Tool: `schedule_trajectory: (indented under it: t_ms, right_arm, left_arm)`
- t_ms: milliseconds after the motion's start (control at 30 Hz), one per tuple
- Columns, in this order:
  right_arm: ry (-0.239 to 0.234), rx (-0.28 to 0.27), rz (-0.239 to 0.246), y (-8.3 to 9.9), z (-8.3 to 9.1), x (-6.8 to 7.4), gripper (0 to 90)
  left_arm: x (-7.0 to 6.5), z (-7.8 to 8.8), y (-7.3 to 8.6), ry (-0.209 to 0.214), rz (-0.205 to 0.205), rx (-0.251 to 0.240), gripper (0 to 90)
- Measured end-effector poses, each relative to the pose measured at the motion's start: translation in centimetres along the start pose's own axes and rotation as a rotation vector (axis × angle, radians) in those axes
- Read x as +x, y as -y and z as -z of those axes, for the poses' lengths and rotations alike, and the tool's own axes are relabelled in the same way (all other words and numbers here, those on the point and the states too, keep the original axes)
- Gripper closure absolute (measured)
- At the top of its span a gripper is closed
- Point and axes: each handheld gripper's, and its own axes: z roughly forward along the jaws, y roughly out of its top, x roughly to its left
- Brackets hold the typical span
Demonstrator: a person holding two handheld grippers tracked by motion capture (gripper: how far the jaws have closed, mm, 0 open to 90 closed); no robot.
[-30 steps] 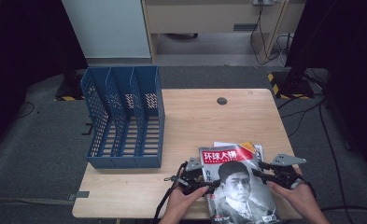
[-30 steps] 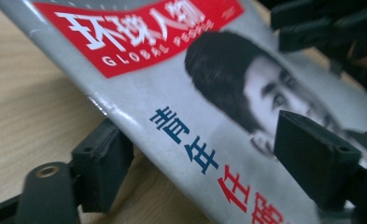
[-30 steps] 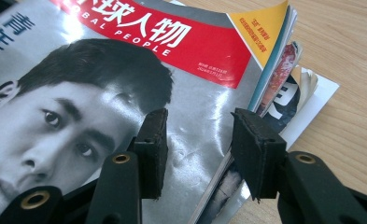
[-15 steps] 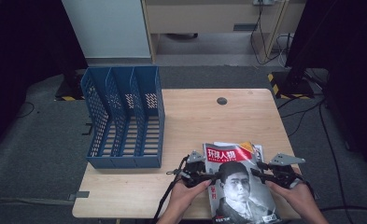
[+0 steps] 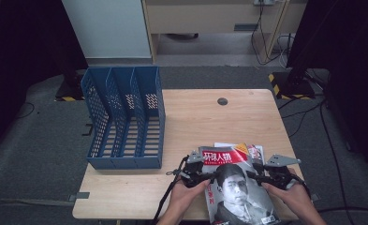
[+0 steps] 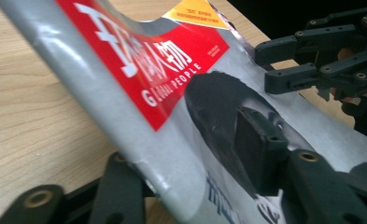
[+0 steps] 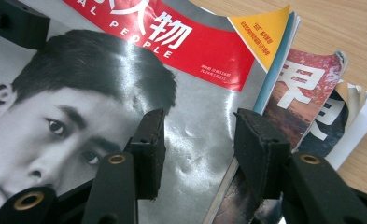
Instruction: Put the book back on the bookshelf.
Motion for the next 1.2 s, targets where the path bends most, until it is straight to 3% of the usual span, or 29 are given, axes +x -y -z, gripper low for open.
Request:
schedule_trajectory:
  t_ms: [100, 233, 333, 533, 867, 1200]
  right_arm:
    - [-0.015, 0.001, -0.015, -0.1, 0.0, 0.0, 46.5]
    - [0.001, 0.01, -0.042, -0.1, -0.2, -0.3, 33.4]
    - [-0.005, 0.002, -0.063, 0.0, -0.2, -0.6, 31.4]
    - [-0.018, -0.004, -0.055, -0.2, -0.7, -0.4, 23.2]
    - [-0.054, -0.005, -0.059, -0.7, -1.6, -0.6, 16.3]
    - [-0.105, -0.023, -0.081, -1.4, -2.8, -1.2, 13.0]
  left_arm:
    - [0.3, 0.3, 0.1, -0.026, -0.016, -0.016, 68.7]
    - [0.1, 0.3, 0.1, -0.027, -0.037, -0.021, 70.3]
    - [-0.1, 0.5, 0.0, -0.023, -0.05, -0.033, 71.2]
    - [-0.6, 1.4, -0.8, -0.006, -0.091, -0.076, 74.4]
    - [-0.7, 3.2, -1.9, 0.004, -0.127, -0.133, 78.9]
    - [-1.1, 3.8, -2.3, 0.014, -0.158, -0.149, 80.8]
